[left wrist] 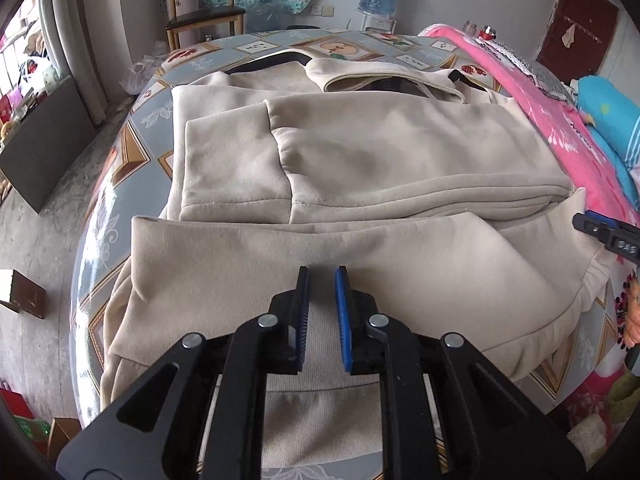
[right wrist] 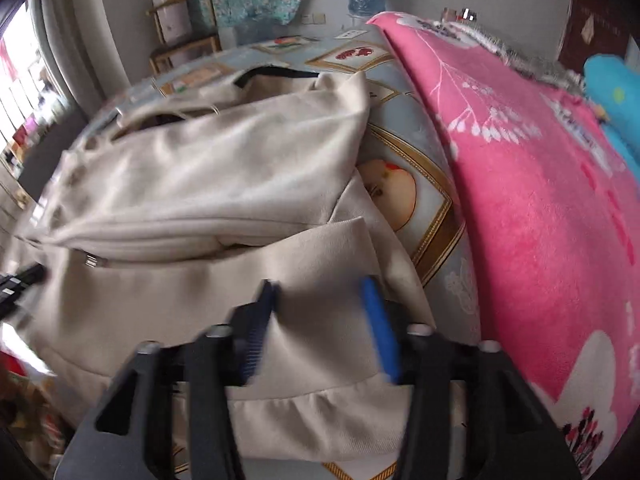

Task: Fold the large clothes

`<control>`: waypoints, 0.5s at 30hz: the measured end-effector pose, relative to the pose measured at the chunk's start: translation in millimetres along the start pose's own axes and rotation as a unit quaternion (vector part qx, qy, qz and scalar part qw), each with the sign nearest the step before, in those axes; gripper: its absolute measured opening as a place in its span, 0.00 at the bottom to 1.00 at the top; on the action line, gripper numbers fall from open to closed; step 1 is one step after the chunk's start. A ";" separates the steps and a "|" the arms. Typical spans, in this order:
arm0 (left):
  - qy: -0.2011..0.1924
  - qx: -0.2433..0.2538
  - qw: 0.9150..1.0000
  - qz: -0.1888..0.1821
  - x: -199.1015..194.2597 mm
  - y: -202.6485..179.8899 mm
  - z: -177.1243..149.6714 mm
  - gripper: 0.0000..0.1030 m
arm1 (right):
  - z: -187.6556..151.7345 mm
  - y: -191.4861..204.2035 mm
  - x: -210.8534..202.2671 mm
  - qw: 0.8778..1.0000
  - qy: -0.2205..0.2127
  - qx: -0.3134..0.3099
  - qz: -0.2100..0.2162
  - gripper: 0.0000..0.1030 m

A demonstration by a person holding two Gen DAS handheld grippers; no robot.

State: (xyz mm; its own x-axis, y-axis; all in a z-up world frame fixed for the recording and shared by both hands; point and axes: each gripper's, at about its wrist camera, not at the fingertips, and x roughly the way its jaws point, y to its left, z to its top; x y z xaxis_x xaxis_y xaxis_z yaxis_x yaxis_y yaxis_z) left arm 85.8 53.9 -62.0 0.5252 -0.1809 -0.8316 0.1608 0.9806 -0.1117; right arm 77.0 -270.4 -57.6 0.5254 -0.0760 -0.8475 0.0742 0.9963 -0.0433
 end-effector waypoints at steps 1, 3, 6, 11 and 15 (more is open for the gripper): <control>-0.001 0.003 1.000 0.001 -0.2 -0.4 -0.2 0.13 | -1.4 3.2 -1.2 1.000 -0.005 -0.004 -0.006 0.16; -0.003 0.007 1.000 0.002 -0.9 -0.6 -0.7 0.13 | 1.5 2.6 -16.3 1.000 -0.028 0.007 0.004 0.06; -0.004 0.009 1.000 0.001 -1.4 0.3 -1.3 0.12 | 10.0 0.4 -50.8 0.995 -0.094 0.021 -0.006 0.05; -0.009 0.010 1.000 0.002 -1.6 2.0 -1.6 0.10 | 21.6 -6.2 -27.6 0.995 -0.089 0.044 -0.008 0.05; -0.012 0.011 1.000 0.002 -1.4 1.8 -1.8 0.10 | 16.8 -6.6 7.7 0.997 -0.054 0.043 -0.028 0.05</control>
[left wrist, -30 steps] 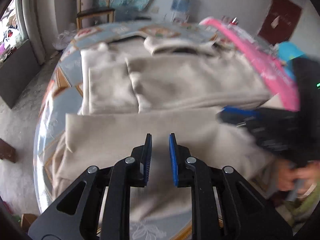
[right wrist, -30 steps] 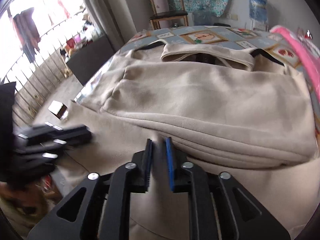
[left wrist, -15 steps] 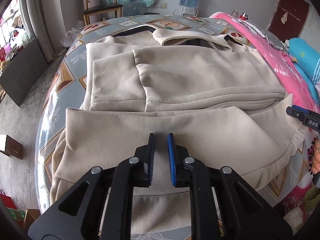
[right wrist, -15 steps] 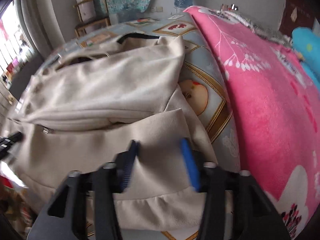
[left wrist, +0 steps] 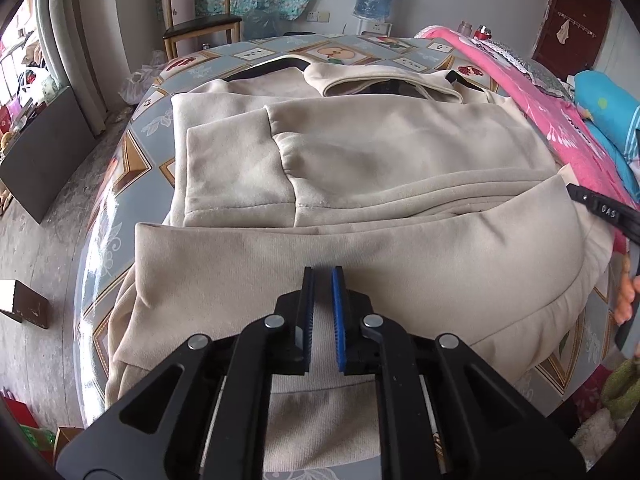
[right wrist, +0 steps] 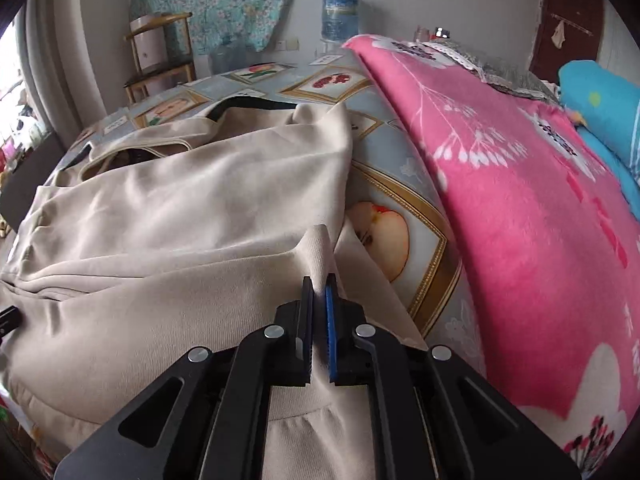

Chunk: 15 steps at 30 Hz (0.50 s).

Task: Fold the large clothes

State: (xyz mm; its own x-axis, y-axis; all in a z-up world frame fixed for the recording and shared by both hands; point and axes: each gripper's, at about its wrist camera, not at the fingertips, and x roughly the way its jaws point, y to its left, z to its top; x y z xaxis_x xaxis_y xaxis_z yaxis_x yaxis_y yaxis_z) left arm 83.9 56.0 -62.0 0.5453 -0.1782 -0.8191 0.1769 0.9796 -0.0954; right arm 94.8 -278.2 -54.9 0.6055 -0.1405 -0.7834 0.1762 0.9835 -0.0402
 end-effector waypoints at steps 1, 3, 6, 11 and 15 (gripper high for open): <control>0.000 0.000 1.000 0.001 0.0 0.0 0.1 0.09 | 1.5 2.1 -1.7 1.000 0.003 -0.007 -0.004 0.05; -0.001 0.001 1.000 0.002 0.3 0.1 0.6 0.09 | 5.9 0.2 -9.4 1.000 0.009 -0.002 0.005 0.10; -0.004 0.001 1.000 -0.002 -0.1 1.4 0.3 0.09 | 12.4 -13.7 -28.4 0.999 0.005 0.028 0.031 0.30; -0.005 -0.001 1.000 -0.007 0.0 3.2 -0.2 0.09 | 17.3 -16.5 -70.6 0.996 -0.034 0.044 0.073 0.47; -0.005 0.000 1.000 -0.006 0.2 2.8 -0.4 0.09 | 7.8 37.5 -79.1 0.984 -0.004 -0.020 0.178 0.47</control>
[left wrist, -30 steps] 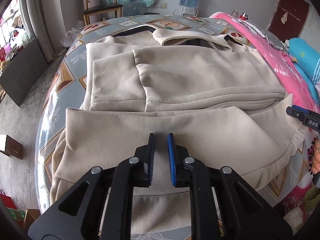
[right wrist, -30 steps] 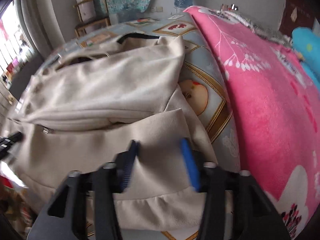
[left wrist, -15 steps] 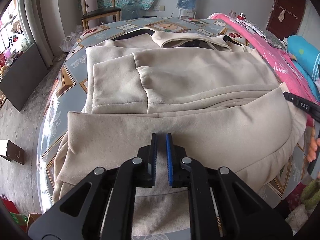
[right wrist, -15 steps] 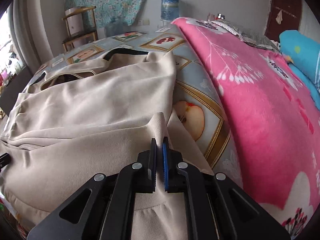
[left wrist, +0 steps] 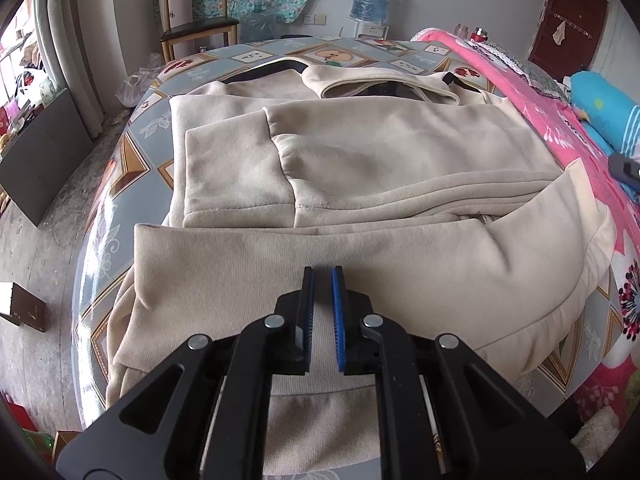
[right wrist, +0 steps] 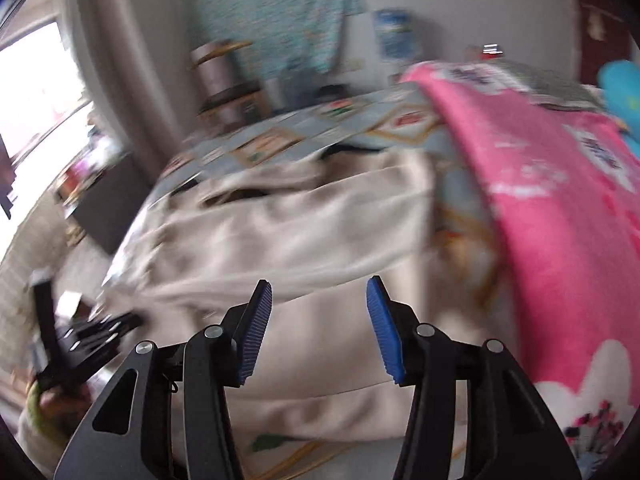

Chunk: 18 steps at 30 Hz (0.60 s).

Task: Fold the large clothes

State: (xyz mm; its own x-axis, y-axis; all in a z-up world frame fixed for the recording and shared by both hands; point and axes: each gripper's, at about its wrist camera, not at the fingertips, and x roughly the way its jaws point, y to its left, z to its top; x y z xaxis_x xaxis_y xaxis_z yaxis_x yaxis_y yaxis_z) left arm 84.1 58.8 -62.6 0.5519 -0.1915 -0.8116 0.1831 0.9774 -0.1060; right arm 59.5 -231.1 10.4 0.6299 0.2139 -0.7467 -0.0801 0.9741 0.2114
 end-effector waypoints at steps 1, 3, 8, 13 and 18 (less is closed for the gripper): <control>0.000 0.000 1.000 0.000 0.0 0.0 0.0 0.09 | -4.2 15.2 10.2 0.999 0.019 -0.019 0.019 0.47; 0.000 -0.002 1.000 0.001 0.0 0.4 0.1 0.09 | -13.2 40.9 32.8 0.996 0.056 -0.049 0.040 0.47; 0.000 -0.004 1.000 0.002 -0.4 -0.6 0.4 0.09 | -33.5 83.7 83.7 0.988 0.112 -0.105 0.033 0.47; -0.009 0.003 1.000 0.005 -8.0 -1.5 -0.2 0.09 | -28.0 86.8 101.2 0.988 0.116 -0.101 0.016 0.47; -0.031 0.009 0.999 -0.024 -31.6 -9.6 -2.9 0.09 | -26.0 79.9 103.8 0.990 0.118 -0.077 0.026 0.47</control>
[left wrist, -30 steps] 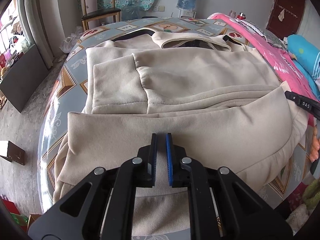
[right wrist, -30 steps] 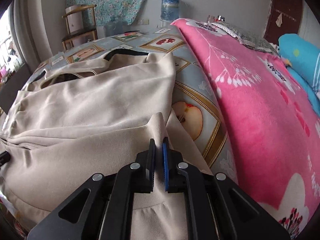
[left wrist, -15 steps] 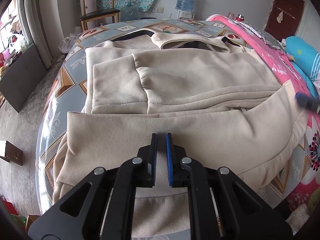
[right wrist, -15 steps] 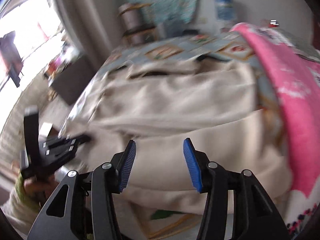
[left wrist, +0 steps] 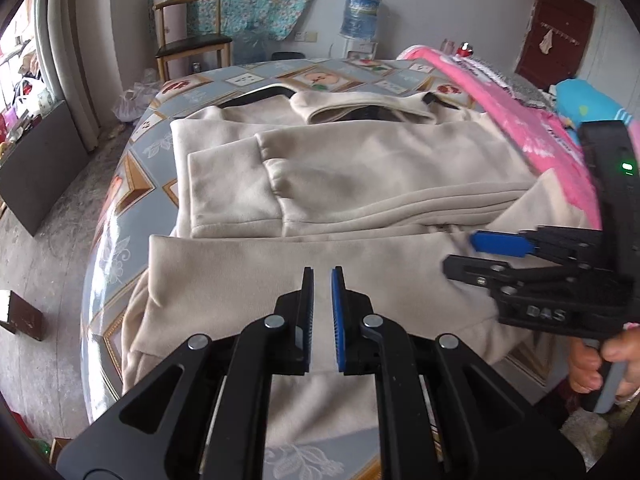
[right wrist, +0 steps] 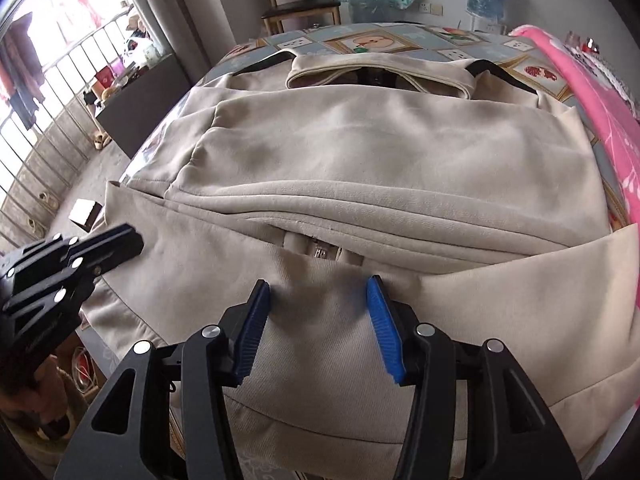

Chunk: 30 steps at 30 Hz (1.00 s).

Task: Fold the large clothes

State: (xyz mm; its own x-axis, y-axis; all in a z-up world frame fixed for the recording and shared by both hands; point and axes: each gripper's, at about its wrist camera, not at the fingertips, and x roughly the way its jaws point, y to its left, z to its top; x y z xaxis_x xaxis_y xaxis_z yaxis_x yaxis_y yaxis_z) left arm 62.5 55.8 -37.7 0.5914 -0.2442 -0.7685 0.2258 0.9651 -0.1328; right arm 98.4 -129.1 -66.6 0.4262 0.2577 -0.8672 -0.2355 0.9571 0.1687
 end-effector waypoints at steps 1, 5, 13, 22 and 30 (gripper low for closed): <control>0.001 0.001 1.000 -0.008 -3.0 -2.7 -0.9 0.09 | 0.5 -2.5 -1.1 1.000 0.002 0.008 0.006 0.47; 0.003 0.011 1.000 -0.025 -13.9 -14.8 -7.4 0.09 | -2.1 -18.3 -32.3 0.998 -0.018 0.052 0.040 0.47; 0.010 0.024 0.995 -0.098 -16.5 -34.2 -17.1 0.09 | -45.0 -33.5 -69.1 0.998 -0.019 0.034 -0.049 0.47; 0.044 0.020 0.997 -0.065 7.5 -34.9 -21.5 0.09 | -54.9 -40.4 -60.6 0.997 -0.009 0.039 -0.070 0.47; 0.059 0.041 0.993 -0.095 13.8 -59.9 -22.7 0.09 | -55.4 16.2 -38.8 0.999 0.000 -0.048 -0.012 0.47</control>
State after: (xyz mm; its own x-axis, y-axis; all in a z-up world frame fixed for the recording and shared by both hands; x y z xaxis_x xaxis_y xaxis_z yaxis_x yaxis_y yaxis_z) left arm 39.6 -3.3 -54.5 0.4387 -0.4044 -0.8025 0.3898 0.8903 -0.2356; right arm 29.7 -131.0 -56.3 0.4332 0.2346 -0.8702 -0.3082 0.9459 0.1016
